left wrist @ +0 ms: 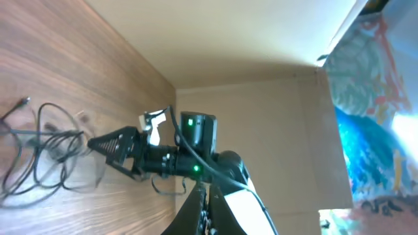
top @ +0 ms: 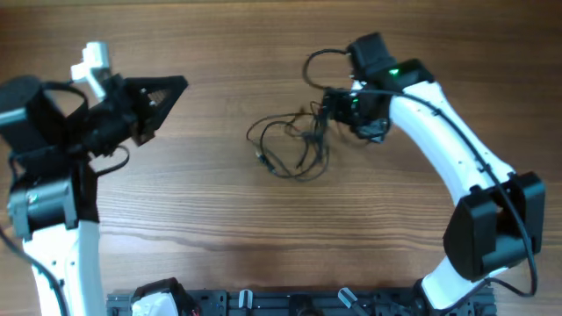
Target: Untangle cables
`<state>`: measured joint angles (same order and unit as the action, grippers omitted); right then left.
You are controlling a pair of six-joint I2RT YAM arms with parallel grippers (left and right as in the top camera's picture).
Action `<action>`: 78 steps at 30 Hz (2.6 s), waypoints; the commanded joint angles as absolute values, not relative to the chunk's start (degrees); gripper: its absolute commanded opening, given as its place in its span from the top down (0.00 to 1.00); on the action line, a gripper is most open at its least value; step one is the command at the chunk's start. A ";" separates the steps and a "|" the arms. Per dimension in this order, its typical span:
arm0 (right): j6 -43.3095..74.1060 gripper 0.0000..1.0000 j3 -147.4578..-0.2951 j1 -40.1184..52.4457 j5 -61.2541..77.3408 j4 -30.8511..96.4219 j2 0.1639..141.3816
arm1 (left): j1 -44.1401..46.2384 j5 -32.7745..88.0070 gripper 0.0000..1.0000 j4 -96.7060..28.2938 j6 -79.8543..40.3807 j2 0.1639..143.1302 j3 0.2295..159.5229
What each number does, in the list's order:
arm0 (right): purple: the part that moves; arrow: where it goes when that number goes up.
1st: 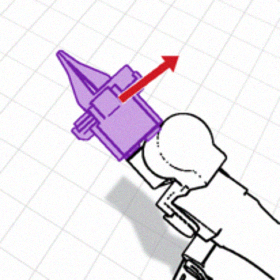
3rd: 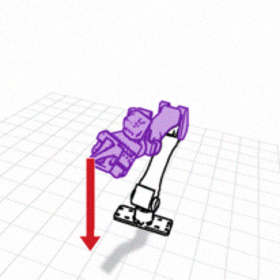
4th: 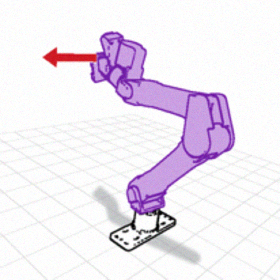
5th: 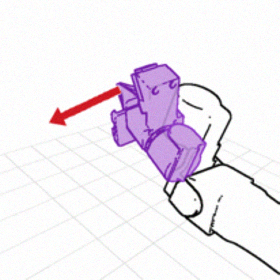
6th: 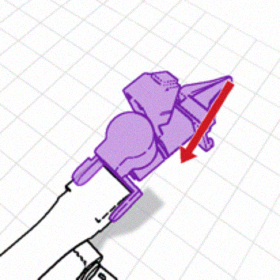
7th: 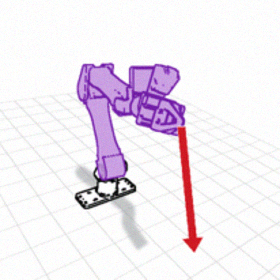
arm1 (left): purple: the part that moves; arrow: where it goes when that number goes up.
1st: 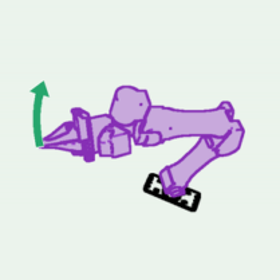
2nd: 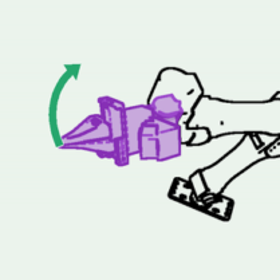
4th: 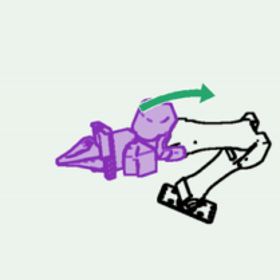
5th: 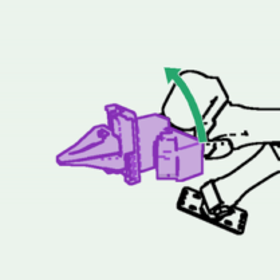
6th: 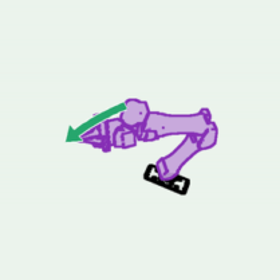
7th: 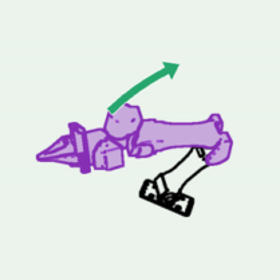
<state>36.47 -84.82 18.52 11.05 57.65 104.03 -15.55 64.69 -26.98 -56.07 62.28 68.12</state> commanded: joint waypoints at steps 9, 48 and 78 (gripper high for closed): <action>32.75 0.05 -84.62 16.53 13.69 58.78 104.42 | -22.24 63.94 0.96 -39.99 -45.36 62.78 68.69; 19.59 0.00 -84.62 16.53 34.15 57.10 104.42 | 18.17 26.20 0.27 -48.60 -38.11 96.44 68.49; 19.68 0.00 -84.62 16.53 25.98 58.81 104.53 | 27.11 23.86 0.96 -38.37 -37.95 103.20 68.64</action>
